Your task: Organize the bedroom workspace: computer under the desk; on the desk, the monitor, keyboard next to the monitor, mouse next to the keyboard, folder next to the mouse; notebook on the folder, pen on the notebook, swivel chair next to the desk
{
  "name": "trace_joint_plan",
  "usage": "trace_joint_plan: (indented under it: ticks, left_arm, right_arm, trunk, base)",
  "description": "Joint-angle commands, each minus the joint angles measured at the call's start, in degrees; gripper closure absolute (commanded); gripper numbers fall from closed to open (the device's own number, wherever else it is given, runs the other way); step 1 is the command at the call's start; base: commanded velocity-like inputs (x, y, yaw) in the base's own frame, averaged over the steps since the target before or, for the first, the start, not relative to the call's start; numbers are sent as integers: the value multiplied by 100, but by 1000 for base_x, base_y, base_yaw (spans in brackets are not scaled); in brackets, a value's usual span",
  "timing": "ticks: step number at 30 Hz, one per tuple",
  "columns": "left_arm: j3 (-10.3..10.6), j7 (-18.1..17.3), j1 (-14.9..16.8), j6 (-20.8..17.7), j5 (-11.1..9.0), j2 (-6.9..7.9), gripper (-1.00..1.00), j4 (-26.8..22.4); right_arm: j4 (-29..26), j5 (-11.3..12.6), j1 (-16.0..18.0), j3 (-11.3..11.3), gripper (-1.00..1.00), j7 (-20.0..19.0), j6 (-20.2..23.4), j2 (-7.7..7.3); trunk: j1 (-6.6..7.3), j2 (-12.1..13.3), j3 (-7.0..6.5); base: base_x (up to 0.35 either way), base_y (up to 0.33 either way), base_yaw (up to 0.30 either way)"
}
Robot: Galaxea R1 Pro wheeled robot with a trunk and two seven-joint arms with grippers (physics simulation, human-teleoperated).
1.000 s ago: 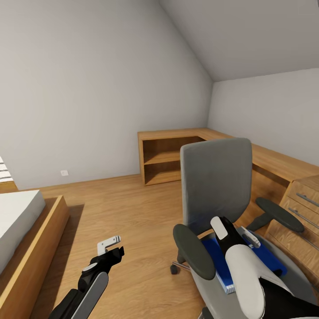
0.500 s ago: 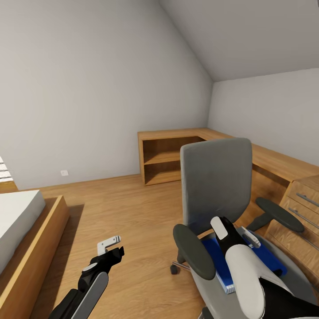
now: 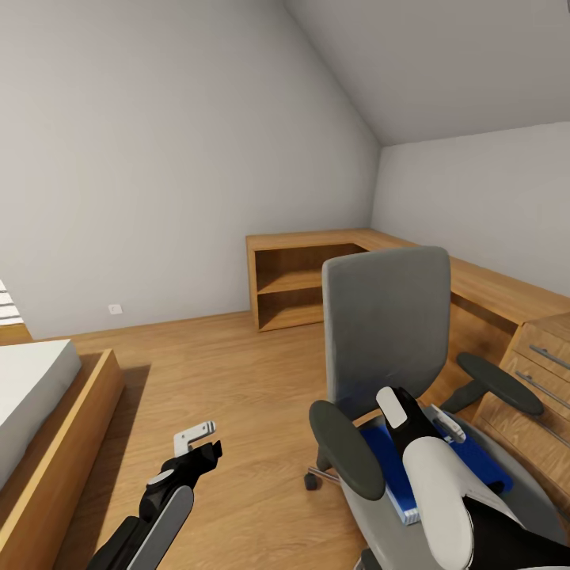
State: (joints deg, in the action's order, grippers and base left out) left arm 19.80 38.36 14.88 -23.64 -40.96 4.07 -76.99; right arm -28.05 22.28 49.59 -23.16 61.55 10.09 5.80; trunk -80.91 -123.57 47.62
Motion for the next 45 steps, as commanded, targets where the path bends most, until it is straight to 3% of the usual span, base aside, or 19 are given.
trace_joint_plan:
  ticks: [1, 45]
  left_arm:
    - [15, 49, 6, -9, -53, 7, -100, -9]
    - [15, 49, 6, -9, -78, 7, -100, -9]
  right_arm:
    - [-7, 31, -2, -48, 100, 15, 54, 4]
    - [-32, 39, -2, -47, 100, 68, 54, 28]
  trunk:
    - [0, -2, 8]
    - [0, -2, 8]
  base:
    - [0, 0, 0]
    - [0, 0, 0]
